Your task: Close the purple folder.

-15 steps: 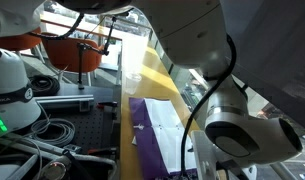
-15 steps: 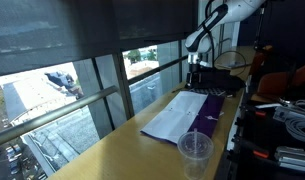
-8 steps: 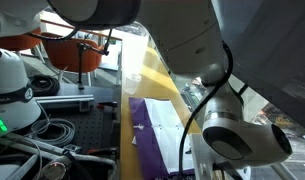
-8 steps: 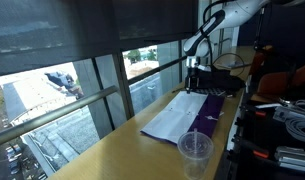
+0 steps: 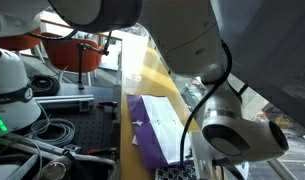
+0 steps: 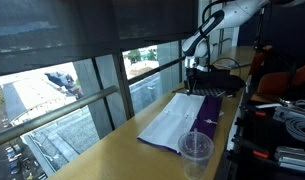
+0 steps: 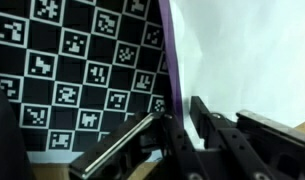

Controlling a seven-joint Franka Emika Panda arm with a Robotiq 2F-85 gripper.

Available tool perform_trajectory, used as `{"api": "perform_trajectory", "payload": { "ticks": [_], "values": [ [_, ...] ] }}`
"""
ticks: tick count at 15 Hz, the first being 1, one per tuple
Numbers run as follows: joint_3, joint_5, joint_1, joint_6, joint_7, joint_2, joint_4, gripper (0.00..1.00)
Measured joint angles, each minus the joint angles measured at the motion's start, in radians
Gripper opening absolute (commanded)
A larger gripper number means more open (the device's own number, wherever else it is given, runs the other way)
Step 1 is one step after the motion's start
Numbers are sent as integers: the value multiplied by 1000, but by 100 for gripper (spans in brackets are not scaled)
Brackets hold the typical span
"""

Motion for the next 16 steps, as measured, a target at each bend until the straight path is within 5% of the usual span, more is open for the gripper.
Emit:
{"api": "perform_trajectory", "payload": {
  "ticks": [10,16],
  "values": [
    [-1,-13,13,-5,-17,-76,-22,0],
    [-86,-104,-3,-45,-58,-184,-43,0]
  ]
}}
